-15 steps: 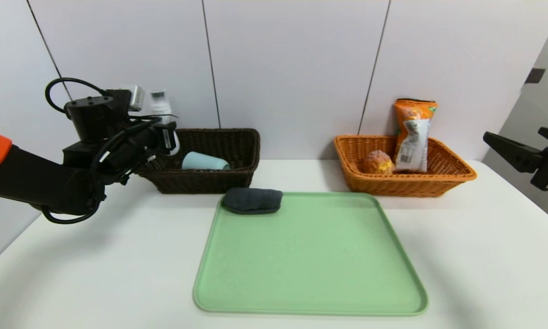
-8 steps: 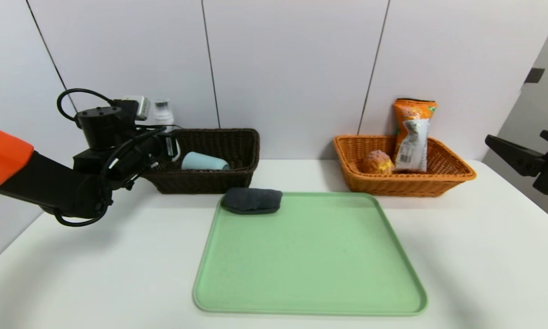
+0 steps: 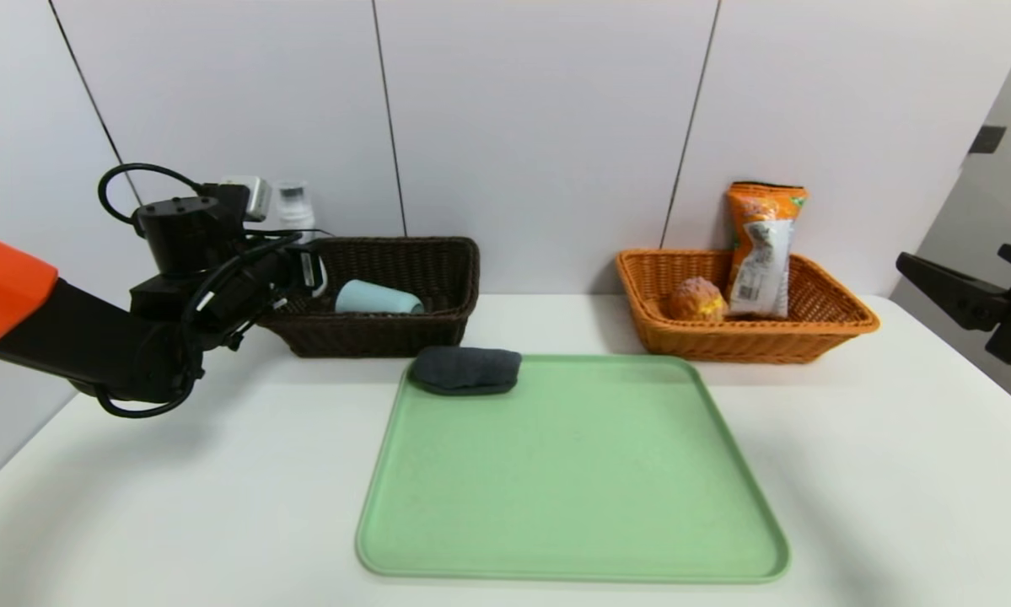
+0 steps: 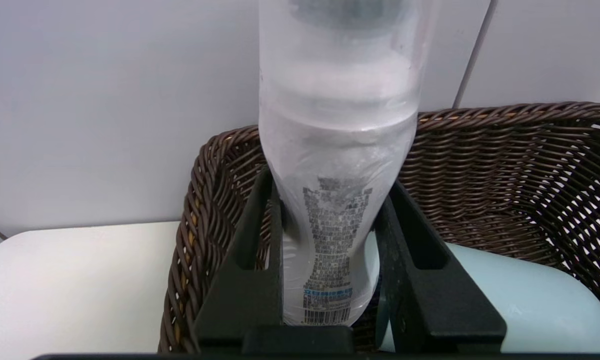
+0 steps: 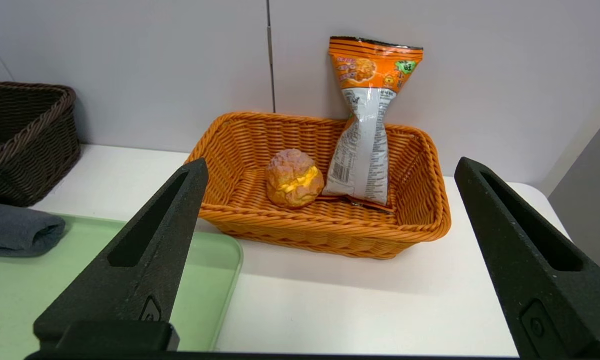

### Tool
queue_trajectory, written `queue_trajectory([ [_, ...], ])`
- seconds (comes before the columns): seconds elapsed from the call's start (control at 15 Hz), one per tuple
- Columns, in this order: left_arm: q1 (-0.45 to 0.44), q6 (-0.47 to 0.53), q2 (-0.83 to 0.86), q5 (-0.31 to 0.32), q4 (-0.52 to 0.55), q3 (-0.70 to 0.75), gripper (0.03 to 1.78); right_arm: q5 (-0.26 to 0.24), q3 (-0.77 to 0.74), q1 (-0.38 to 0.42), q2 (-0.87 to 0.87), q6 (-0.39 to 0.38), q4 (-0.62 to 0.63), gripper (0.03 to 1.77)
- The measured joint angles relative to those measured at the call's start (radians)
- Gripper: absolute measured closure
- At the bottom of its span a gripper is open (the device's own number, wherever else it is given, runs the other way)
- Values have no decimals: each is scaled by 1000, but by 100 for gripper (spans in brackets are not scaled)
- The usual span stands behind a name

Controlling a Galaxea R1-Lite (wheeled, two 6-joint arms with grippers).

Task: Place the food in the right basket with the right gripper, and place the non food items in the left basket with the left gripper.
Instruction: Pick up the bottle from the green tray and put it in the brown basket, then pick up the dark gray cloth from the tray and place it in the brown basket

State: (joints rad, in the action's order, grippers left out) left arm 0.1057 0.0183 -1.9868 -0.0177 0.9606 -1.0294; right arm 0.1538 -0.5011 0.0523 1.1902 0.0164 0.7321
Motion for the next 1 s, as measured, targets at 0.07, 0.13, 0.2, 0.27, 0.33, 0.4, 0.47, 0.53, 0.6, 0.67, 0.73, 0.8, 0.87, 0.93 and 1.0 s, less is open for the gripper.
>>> queue_trajectory([
  [0.07, 1, 0, 0, -1, 1, 0, 111, 0, 0, 0, -1, 0, 0, 10],
  [0.13, 2, 0, 0, -1, 1, -1, 99, 0, 1, 0, -2, 0, 0, 10],
  [0.2, 1, -1, 1, -1, 1, -1, 88, 0, 1, 0, -3, 0, -1, 10],
  [0.27, 1, -1, 1, -2, 1, -2, 79, 0, 1, 0, -3, 0, -2, 10],
  [0.33, 1, 0, 3, -2, 1, -2, 71, 0, 1, 0, -3, 0, -2, 10],
  [0.4, 1, -1, 4, -2, 1, -3, 63, 0, 1, 0, -3, 0, -2, 10],
  [0.47, 1, 0, 8, -2, 1, -4, 57, 0, 1, 0, -4, 0, -2, 10],
  [0.53, 1, 5, 18, 2, 4, -7, 51, 0, 1, 0, -4, 0, -1, 10],
  [0.6, 1, 12, 32, 10, 7, -11, 46, 0, 3, 0, -4, 0, -2, 10],
  [0.67, 2, 21, 55, 29, 5, -15, 42, 0, 3, 0, -4, 0, -2, 10],
  [0.73, 5, 39, 83, 62, 0, -17, 39, 1, 3, 0, -4, 0, -2, 10],
  [0.8, 9, 70, 116, 111, -13, -16, 35, 1, 3, 0, -4, 0, -3, 10],
  [0.87, 14, 127, 153, 181, -49, -11, 33, 1, 4, 0, -4, 0, -3, 10],
  [0.93, 18, 195, 189, 246, -105, -9, 30, 1, 4, 0, -4, 0, -3, 10],
  [1.0, 24, 267, 226, 304, -176, -9, 28, 0, 4, 0, -5, 0, -1, 10],
])
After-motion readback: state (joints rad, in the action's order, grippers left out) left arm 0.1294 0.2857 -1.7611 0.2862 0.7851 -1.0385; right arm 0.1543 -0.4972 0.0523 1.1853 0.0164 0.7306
